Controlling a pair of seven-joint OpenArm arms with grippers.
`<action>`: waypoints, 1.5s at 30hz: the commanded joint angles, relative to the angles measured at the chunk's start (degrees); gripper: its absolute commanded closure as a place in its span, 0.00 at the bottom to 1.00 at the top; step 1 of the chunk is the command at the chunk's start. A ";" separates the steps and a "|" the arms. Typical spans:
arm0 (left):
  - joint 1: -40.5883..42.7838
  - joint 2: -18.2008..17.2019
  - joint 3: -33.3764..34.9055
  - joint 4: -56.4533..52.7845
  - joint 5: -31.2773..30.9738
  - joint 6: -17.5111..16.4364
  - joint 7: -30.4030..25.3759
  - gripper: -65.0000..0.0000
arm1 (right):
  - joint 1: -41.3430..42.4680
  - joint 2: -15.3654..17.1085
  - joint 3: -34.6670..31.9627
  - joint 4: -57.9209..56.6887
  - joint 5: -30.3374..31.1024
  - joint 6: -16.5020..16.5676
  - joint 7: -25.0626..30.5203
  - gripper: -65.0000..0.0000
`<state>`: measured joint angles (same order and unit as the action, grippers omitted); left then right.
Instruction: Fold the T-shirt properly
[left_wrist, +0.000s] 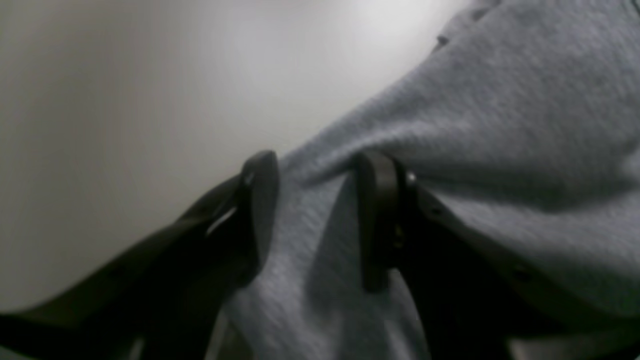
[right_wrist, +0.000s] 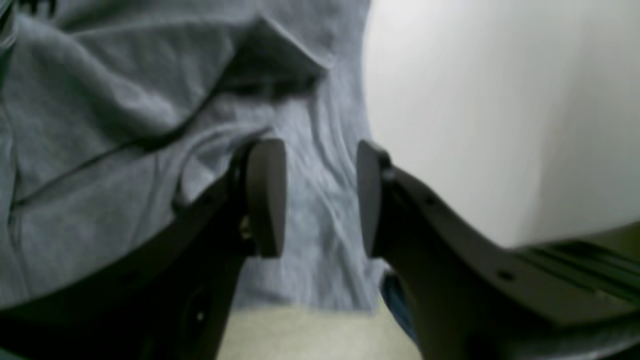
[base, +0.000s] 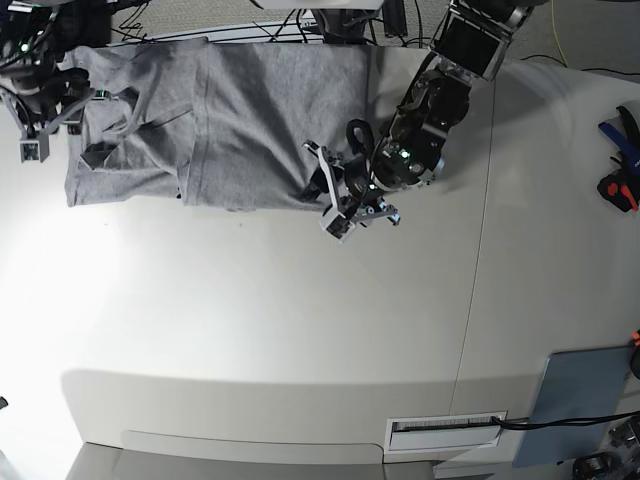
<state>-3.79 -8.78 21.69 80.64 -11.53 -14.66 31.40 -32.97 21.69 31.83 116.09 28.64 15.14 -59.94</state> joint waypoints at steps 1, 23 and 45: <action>-0.72 -1.01 -0.20 -0.33 1.51 1.29 1.97 0.61 | 0.79 1.18 0.52 -1.14 -0.61 -0.35 1.95 0.64; -4.90 -6.97 -0.24 1.27 -1.70 0.72 1.60 0.61 | 7.89 6.32 0.48 -11.13 -0.68 4.81 5.14 0.64; -4.61 -6.95 -0.24 8.35 -6.93 -1.07 5.25 0.61 | 22.99 11.32 -8.24 -39.04 23.19 18.97 -12.68 0.64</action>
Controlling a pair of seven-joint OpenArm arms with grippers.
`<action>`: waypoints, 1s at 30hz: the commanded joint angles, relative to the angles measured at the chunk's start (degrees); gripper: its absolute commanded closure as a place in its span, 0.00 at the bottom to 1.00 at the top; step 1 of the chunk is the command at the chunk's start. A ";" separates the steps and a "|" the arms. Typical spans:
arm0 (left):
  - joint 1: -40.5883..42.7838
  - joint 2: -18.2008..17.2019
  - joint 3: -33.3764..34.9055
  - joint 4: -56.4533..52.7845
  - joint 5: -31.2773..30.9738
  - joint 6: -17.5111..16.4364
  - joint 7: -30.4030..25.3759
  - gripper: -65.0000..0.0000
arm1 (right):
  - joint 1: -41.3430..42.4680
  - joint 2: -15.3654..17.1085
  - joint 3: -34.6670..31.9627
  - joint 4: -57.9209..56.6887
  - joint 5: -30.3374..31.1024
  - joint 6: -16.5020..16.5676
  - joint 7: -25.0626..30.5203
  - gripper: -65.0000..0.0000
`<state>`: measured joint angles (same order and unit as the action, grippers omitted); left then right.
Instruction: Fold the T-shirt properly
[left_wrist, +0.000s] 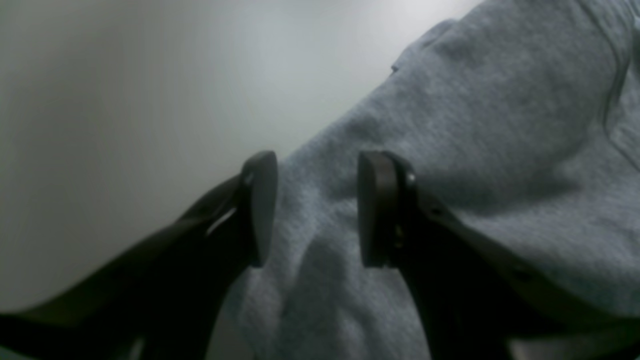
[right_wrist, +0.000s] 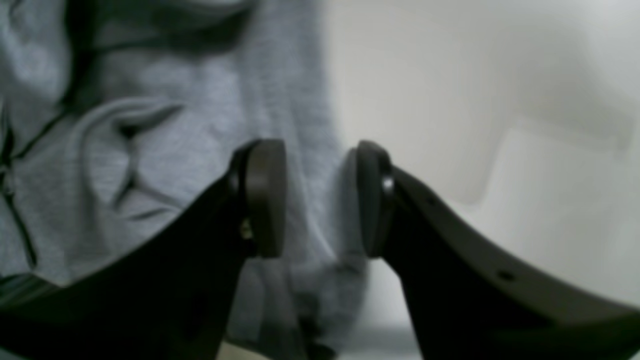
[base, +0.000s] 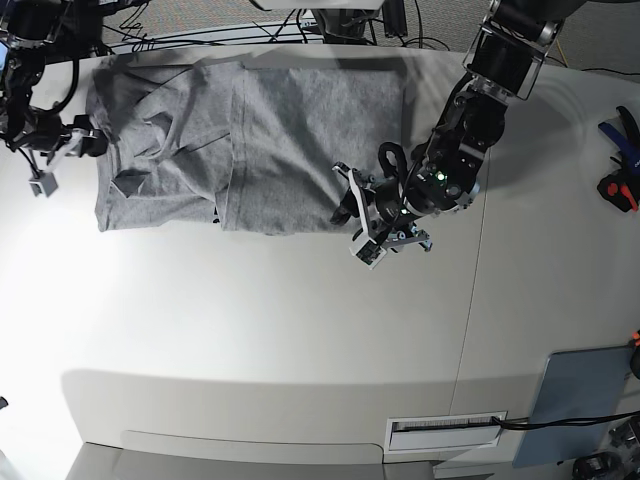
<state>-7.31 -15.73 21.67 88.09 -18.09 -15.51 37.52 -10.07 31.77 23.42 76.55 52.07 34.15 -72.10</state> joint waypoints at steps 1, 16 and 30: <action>-1.09 0.00 -0.22 0.90 -0.37 -0.24 -0.66 0.61 | 0.09 1.25 -1.07 0.50 -0.24 -0.07 -0.37 0.64; -1.09 0.00 -0.22 0.90 0.07 -0.22 0.20 0.61 | 0.07 -0.85 -5.18 0.52 3.85 -2.27 -0.20 0.64; 1.14 0.00 -0.22 0.90 1.05 0.04 1.01 0.61 | 0.09 -4.59 -5.16 0.52 2.67 -2.21 2.60 1.00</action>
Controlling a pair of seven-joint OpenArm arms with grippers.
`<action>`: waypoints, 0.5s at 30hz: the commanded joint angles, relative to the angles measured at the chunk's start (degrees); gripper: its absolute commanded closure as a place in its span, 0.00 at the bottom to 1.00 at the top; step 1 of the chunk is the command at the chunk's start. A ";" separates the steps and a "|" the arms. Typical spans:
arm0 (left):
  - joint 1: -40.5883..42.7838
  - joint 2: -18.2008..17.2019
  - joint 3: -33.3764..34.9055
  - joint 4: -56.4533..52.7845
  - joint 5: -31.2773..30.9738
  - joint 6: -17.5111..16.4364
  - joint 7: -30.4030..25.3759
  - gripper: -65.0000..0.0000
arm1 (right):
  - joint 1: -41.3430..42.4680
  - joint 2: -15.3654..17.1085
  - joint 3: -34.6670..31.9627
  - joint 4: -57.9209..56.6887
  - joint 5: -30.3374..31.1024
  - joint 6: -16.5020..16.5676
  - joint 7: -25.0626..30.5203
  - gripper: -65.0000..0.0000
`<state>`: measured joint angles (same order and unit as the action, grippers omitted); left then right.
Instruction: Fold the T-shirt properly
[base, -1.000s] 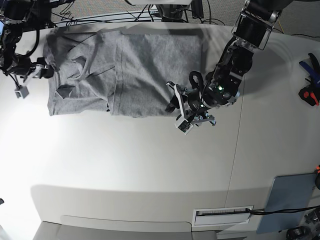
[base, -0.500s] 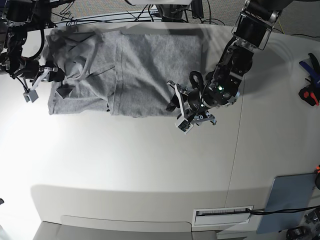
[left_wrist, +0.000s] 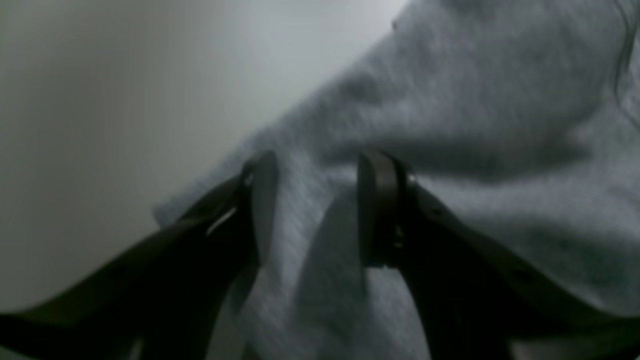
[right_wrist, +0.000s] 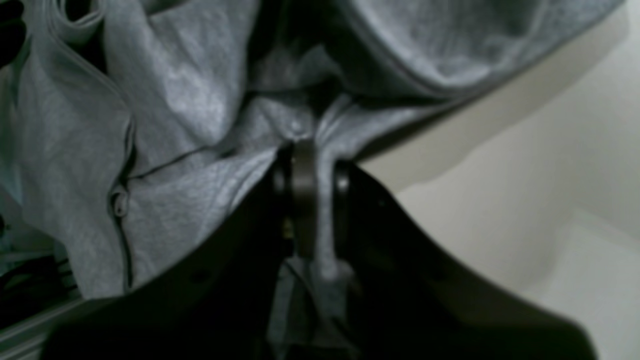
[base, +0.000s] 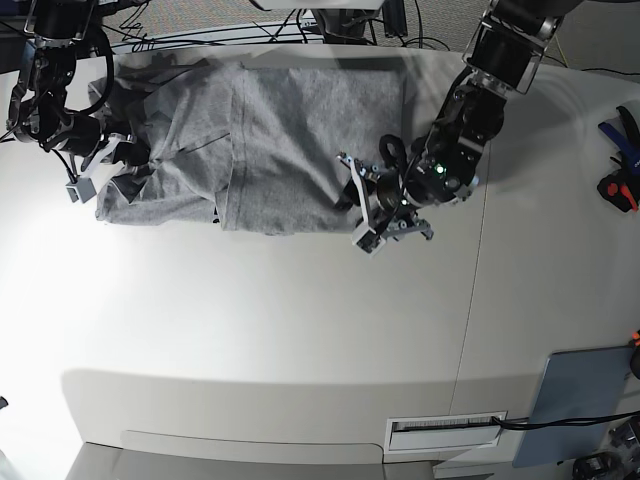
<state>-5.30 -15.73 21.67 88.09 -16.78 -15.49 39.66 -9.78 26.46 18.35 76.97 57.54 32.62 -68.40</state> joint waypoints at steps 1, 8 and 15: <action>-0.31 0.00 -0.22 0.90 0.35 -0.02 -1.14 0.61 | -0.20 0.70 0.04 0.17 -3.19 -0.68 -0.61 1.00; 4.17 0.00 -4.35 0.92 0.59 -0.07 -1.16 0.61 | -0.17 1.16 8.98 2.51 -3.61 -0.66 -1.36 1.00; 7.23 0.00 -12.37 0.92 -4.52 -4.37 -1.11 0.61 | -0.50 1.01 15.04 10.36 -1.11 -0.33 -7.56 1.00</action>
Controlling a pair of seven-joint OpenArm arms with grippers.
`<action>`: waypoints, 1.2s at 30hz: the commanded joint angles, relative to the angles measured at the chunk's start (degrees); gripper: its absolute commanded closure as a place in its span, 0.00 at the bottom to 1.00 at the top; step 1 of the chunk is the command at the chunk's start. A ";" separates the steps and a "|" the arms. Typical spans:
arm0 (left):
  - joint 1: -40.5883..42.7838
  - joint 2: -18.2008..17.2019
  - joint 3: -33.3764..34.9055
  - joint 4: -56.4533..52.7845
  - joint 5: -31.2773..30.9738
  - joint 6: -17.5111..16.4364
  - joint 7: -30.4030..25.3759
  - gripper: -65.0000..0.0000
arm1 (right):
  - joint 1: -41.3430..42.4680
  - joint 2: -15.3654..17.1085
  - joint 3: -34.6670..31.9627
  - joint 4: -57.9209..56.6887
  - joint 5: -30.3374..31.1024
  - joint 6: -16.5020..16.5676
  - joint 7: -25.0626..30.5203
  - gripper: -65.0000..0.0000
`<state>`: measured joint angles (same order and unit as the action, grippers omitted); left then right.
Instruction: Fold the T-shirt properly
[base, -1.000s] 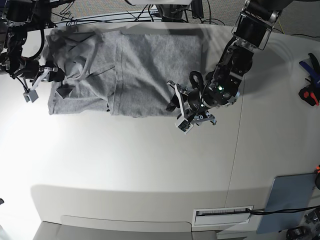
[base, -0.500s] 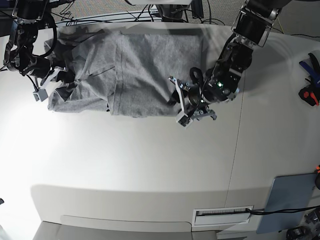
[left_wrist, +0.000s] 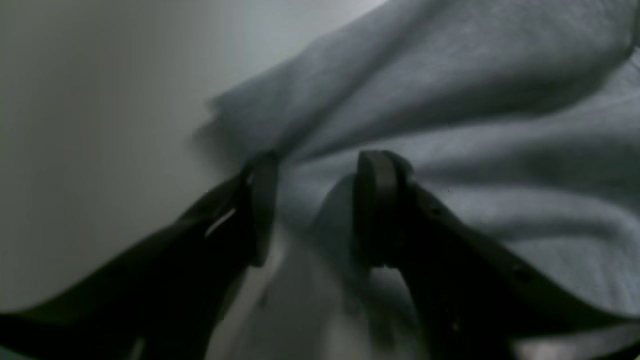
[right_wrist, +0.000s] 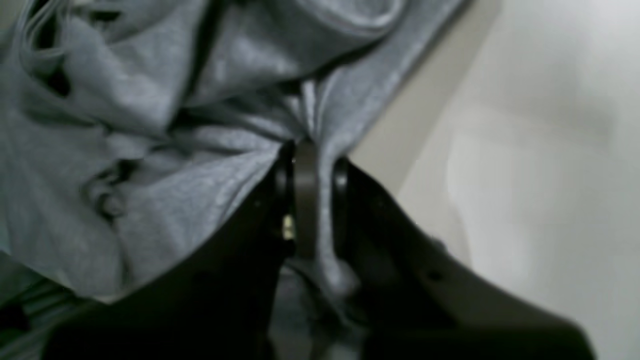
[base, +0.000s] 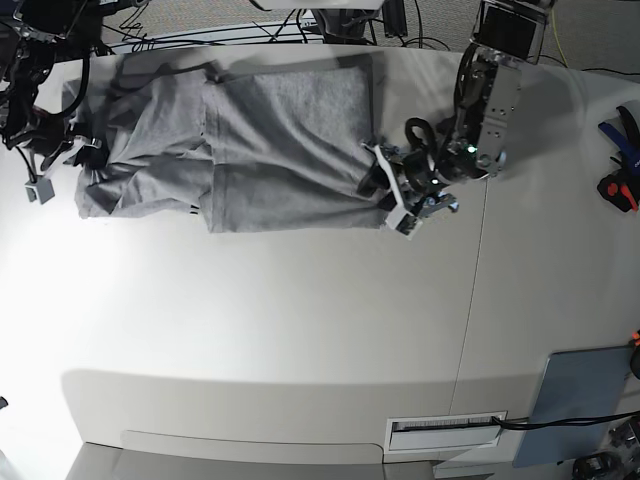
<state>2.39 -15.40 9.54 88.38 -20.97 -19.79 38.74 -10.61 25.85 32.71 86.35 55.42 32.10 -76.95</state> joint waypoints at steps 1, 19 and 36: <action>-0.28 -0.35 -0.72 0.63 -0.98 -0.52 -0.15 0.61 | 0.20 1.44 0.63 2.86 2.32 0.13 0.22 1.00; 1.73 0.20 -1.05 0.63 -5.25 -5.14 0.72 0.61 | -6.19 -14.08 -16.59 40.15 -7.54 -6.03 10.49 1.00; 1.73 0.17 -1.05 0.63 -4.61 -5.11 0.85 0.61 | -5.55 -25.73 -50.07 33.97 -31.71 -13.79 21.73 1.00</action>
<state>4.45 -15.09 8.56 88.29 -25.78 -25.10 39.20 -16.53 0.30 -17.26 119.26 22.57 17.96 -56.86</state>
